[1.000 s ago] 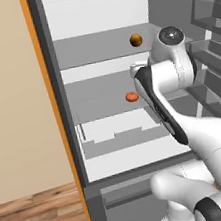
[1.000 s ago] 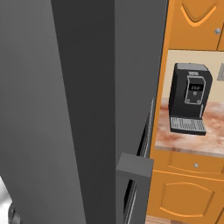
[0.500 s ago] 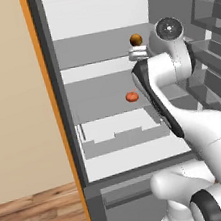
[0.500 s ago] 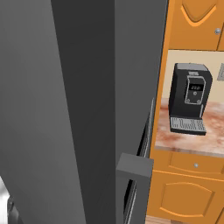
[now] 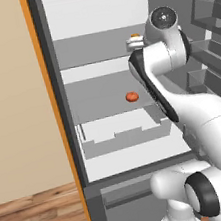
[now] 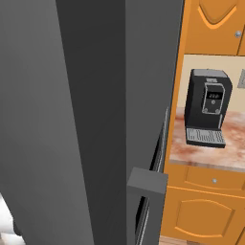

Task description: Place the cold items (mango and squash) from the fridge in one tupperware on the dining counter. Place the warm items (kebab skewer and hot dog) in the stove area in another tupperware.

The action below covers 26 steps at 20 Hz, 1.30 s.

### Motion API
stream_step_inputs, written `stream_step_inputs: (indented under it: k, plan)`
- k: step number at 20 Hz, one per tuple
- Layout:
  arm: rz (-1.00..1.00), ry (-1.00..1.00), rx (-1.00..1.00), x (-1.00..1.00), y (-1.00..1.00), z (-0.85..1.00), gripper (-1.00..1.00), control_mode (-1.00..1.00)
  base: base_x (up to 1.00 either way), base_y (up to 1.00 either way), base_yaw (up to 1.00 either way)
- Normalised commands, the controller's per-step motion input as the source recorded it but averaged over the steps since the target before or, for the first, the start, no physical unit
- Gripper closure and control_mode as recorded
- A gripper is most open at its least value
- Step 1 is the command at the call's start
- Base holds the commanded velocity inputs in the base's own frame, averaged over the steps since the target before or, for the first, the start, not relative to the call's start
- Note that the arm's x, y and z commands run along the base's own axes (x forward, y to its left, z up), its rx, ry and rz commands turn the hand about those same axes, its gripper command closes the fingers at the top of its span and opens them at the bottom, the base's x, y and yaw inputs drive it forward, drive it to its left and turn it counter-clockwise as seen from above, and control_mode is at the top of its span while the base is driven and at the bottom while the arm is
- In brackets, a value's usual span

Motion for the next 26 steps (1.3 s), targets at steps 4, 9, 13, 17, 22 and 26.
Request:
stream_step_inputs:
  k: [4, 9, 13, 17, 22, 26]
  plan:
    - [0.05, 0.0, 0.02, 0.68, -0.22, 0.0, -1.0, -1.0, 0.0, 0.0, 0.0]
    - [0.03, 0.01, 0.03, 0.44, -0.2, 0.04, -1.0, -1.0, 0.0, 0.0, 0.0]
    - [0.08, 0.03, 0.0, 0.51, -0.05, 0.0, -1.0, -1.0, 0.0, 0.0, 0.0]
    - [0.13, 0.01, 0.0, 0.48, 0.0, 0.0, -1.0, -1.0, 0.0, 0.0, 0.0]
    - [0.03, 0.0, 0.02, 0.39, -0.24, 0.0, -1.0, -1.0, 0.0, 0.0, 0.0]
    - [0.0, 0.0, 0.0, 0.46, -0.09, -0.01, -1.0, -1.0, 0.0, 0.0, 0.0]
